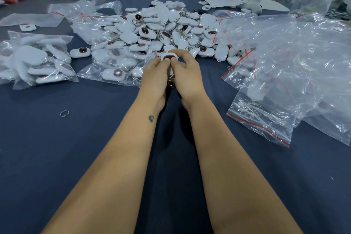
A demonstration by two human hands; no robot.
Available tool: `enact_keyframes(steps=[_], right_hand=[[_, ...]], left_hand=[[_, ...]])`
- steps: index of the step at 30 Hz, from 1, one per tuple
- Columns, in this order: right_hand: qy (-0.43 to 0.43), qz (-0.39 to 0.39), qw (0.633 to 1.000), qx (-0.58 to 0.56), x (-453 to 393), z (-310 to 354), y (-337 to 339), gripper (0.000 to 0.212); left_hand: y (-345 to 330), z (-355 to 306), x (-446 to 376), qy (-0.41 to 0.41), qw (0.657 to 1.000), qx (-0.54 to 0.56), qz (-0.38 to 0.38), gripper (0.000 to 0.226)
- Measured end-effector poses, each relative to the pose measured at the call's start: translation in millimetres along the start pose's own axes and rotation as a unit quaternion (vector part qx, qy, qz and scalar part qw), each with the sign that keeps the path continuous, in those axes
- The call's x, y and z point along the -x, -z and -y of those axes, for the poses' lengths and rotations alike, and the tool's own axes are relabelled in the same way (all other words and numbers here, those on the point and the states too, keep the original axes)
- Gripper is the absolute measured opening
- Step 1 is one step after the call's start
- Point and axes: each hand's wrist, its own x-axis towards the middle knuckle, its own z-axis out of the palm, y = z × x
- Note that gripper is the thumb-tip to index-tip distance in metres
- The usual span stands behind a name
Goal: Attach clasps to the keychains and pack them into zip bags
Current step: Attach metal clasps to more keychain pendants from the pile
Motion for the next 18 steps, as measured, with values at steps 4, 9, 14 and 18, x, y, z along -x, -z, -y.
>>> enact_keyframes(steps=[4, 9, 14, 18], right_hand=[[-0.008, 0.009, 1.000, 0.003, -1.6, -0.9, -1.4, 0.018], [-0.012, 0.011, 1.000, 0.001, -2.9, -2.2, -2.1, 0.018], [-0.012, 0.013, 1.000, -0.014, -4.7, -3.9, -2.4, 0.021], [-0.012, 0.014, 1.000, -0.012, -5.0, -5.2, -3.4, 0.022]], left_hand=[[-0.9, 1.6, 0.1, 0.002, 1.000, 0.010, -0.023, 0.020], [-1.9, 2.4, -0.4, 0.000, 1.000, 0.009, -0.027, 0.015], [-2.2, 3.4, -0.1, -0.009, 0.999, 0.010, -0.029, 0.016], [-2.7, 2.4, -0.8, -0.015, 0.999, 0.025, -0.035, 0.017]])
